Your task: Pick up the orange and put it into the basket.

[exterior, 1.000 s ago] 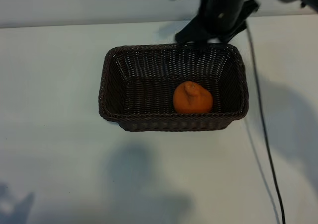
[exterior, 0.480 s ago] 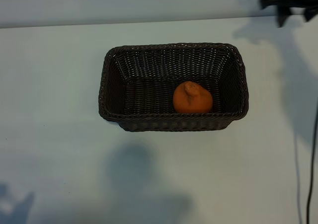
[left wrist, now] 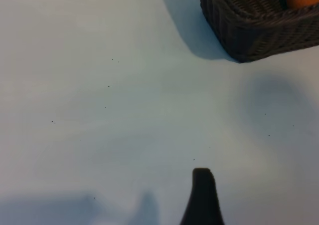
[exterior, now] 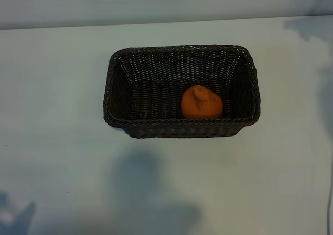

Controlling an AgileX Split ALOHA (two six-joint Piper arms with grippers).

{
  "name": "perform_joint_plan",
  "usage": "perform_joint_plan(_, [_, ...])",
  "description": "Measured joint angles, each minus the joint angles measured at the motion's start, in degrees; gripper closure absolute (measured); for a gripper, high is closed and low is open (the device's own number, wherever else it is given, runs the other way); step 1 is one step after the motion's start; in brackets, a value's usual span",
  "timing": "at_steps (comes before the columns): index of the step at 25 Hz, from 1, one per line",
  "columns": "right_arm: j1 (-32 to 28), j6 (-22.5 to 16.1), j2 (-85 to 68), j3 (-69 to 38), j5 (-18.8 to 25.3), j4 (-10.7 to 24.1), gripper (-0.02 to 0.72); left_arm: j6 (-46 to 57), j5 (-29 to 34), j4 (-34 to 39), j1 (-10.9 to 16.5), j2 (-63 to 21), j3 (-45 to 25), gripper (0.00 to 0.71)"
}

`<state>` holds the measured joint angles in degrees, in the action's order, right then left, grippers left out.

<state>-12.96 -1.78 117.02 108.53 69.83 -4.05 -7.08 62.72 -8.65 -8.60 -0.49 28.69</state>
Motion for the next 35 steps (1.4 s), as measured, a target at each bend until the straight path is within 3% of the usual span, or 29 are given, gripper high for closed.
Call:
perform_joint_plan(10, [-0.06,0.64,-12.71,-3.74,0.19,-0.45,0.201,0.0,0.0,0.0,0.0,0.0,0.0,0.147])
perform_joint_plan(27, [-0.1,1.2,-53.52,-14.01,0.75,-2.35,0.203,0.0,0.0,0.0,0.0,0.0,0.0,0.147])
perform_joint_plan(35, [-0.1,1.42,-73.39,-24.75,0.6,-2.3,0.203,0.0,0.0,0.0,0.0,0.0,0.0,0.147])
